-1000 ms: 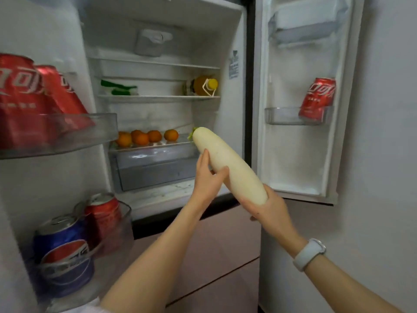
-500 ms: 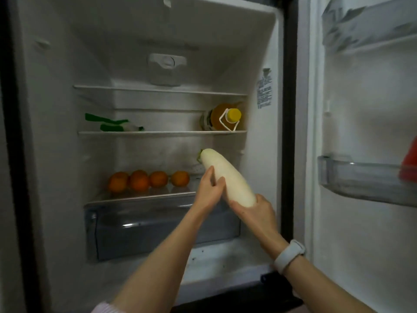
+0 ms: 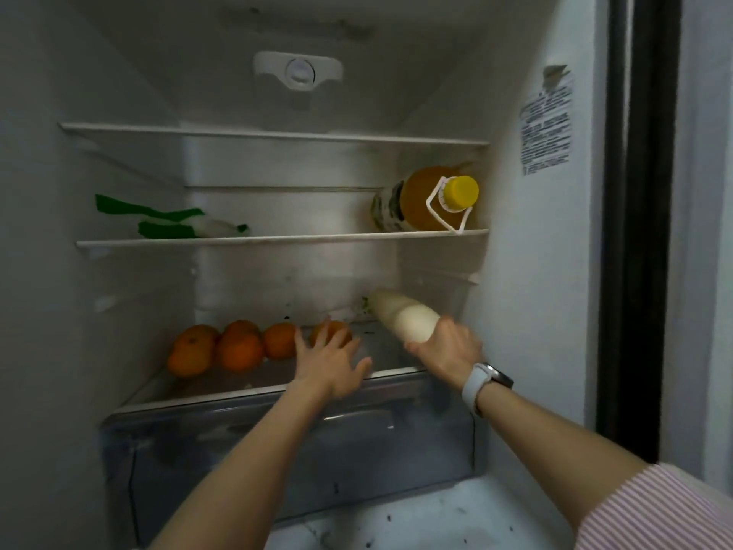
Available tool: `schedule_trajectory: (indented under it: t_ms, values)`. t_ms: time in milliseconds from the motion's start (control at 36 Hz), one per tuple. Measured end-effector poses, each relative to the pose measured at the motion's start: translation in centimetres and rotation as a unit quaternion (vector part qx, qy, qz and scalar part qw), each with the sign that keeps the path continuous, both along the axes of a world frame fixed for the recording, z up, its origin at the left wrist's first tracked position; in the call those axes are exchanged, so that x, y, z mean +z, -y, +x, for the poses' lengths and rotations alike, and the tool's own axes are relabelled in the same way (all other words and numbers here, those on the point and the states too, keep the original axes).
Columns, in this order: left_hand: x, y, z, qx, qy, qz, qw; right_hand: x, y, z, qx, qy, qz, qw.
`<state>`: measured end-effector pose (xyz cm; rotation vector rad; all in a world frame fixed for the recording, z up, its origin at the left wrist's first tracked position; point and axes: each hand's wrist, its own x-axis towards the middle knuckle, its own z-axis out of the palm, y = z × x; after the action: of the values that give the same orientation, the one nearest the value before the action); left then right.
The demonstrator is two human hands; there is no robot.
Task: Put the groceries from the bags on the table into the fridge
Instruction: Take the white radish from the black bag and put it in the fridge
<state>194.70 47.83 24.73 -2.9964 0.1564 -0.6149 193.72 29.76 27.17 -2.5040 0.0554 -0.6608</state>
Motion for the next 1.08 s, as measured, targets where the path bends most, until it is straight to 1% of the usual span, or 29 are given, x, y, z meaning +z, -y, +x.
schedule_trajectory:
  t_ms: [139, 194, 250, 361, 472, 583, 694, 778, 833, 917, 1000, 1083]
  values:
    - [0.7, -0.9, 2.1, 0.0, -0.059, -0.002, 0.998, -0.8, -0.5, 2.8, -0.02, -0.013, -0.038, 0.999]
    - [0.5, -1.3, 2.7, 0.002, -0.065, -0.013, 0.998, -1.4, -0.5, 3.6, -0.024, -0.011, -0.05, 0.998]
    - [0.4, -1.6, 3.1, -0.005, -0.037, -0.024, 0.999, -1.8, -0.4, 4.4, -0.028, 0.001, -0.069, 0.997]
    - [0.6, -1.6, 3.5, -0.015, 0.022, -0.006, 1.0, -2.3, -0.1, 5.4, -0.05, 0.034, -0.134, 0.989]
    - [1.1, -1.9, 3.9, -0.03, 0.034, -0.025, 0.999, -2.4, 0.0, 6.0, -0.064, 0.058, -0.2, 0.976]
    - [1.1, -2.6, 3.4, -0.054, 0.065, -0.002, 0.996, -2.5, 0.5, 6.3, -0.046, 0.103, -0.236, 0.965]
    - [1.5, -3.5, 2.2, -0.081, 0.058, 0.005, 0.995, -2.3, 0.1, 6.0, -0.025, 0.108, -0.288, 0.951]
    - [1.6, -3.9, 1.2, -0.092, 0.055, 0.014, 0.994, -2.3, 0.0, 5.8, -0.015, 0.097, -0.293, 0.951]
    - [1.5, -4.4, 0.6, -0.1, 0.061, 0.022, 0.993, -2.7, -0.3, 5.6, -0.01, 0.108, -0.292, 0.95]
    - [1.4, -4.8, -0.8, -0.099, 0.079, 0.031, 0.991, -3.5, -1.0, 5.1, 0.035, 0.152, -0.235, 0.959]
    - [1.5, -5.4, -2.5, -0.063, 0.1, 0.064, 0.991, -3.9, -2.2, 3.9, 0.08, 0.155, -0.197, 0.965]
    - [1.4, -6.7, -4.0, -0.014, 0.105, 0.092, 0.99, -4.1, -3.4, 2.7, 0.127, 0.164, -0.203, 0.957]
